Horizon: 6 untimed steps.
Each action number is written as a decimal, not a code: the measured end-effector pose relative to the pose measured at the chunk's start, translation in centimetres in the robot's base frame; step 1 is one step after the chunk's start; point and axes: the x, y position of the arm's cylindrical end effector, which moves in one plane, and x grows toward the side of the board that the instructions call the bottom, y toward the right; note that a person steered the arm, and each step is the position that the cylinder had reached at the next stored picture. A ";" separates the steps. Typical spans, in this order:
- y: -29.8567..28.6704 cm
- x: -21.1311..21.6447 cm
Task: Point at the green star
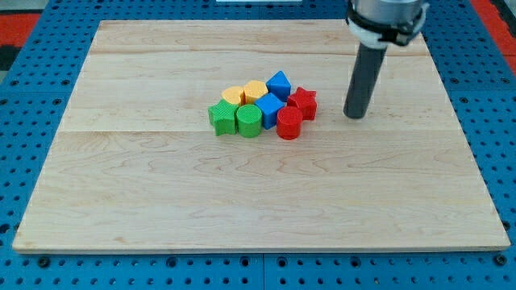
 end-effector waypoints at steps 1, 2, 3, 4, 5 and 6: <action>-2.4 1.1; -3.3 1.2; -3.4 3.2; -6.2 7.8; -14.3 6.7; -22.4 3.2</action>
